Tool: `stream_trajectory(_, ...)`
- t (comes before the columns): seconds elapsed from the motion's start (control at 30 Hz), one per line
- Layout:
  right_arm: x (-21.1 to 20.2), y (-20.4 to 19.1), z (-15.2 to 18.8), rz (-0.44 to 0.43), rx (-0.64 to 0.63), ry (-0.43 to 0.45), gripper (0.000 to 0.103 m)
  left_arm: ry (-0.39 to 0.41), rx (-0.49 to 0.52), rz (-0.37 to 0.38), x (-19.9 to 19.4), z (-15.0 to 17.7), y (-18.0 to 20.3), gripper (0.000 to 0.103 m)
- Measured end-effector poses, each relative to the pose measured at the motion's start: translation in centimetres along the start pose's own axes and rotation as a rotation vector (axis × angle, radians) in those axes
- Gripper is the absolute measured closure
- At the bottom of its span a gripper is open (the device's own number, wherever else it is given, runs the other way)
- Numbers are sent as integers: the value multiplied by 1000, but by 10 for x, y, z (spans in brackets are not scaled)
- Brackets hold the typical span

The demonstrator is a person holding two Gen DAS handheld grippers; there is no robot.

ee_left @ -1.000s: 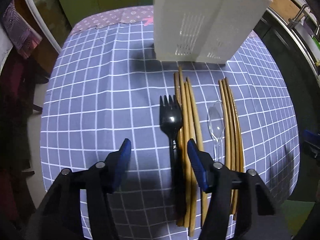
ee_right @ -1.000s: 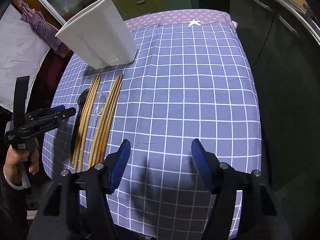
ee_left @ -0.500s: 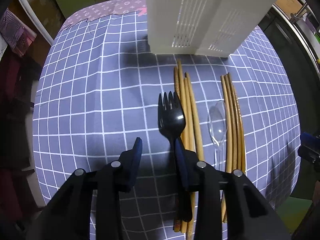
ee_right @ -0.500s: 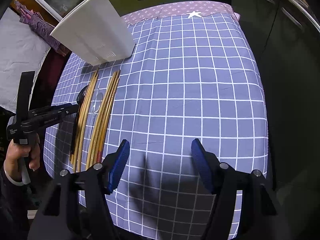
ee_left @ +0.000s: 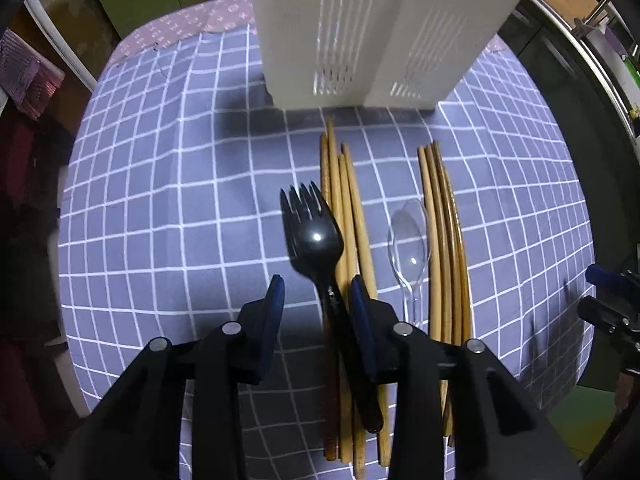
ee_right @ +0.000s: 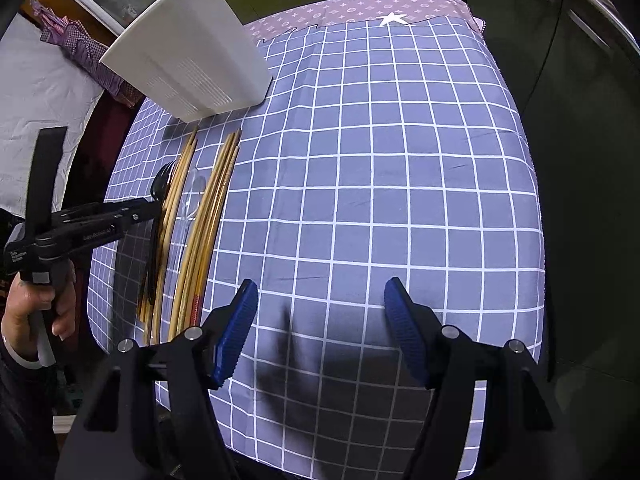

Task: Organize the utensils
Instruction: 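Lower the left tool onto the black fork and close on it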

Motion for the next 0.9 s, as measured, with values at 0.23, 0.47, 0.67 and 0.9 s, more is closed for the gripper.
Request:
stream_trajectory(0.23, 1, 2, 1, 4, -3, -2, 37, -3, -3, -4, 12, -1, 14, 80)
stream_trajectory(0.47, 6, 5, 6, -8, 1, -16, 34, -12, 7, 11, 11, -7, 10, 86)
stream_trajectory(0.67, 9, 3, 8, -7, -10, -25, 34, -8, 22, 23, 7, -8, 8, 91)
stream_trajectory(0.9, 10, -5, 7, -6, -22, -31, 34, -1, 29, 28, 4, -9, 4, 98)
Point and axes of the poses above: each gripper's, at about its wrist camera, not at the fingertips, and x roughly the way its jaws point, y to its right, z to its underside, the point moved 7 cm from there along x, roughly the way its jaws point, and after that the axes turned 4 degrees about -x, right-handed, at the moved point
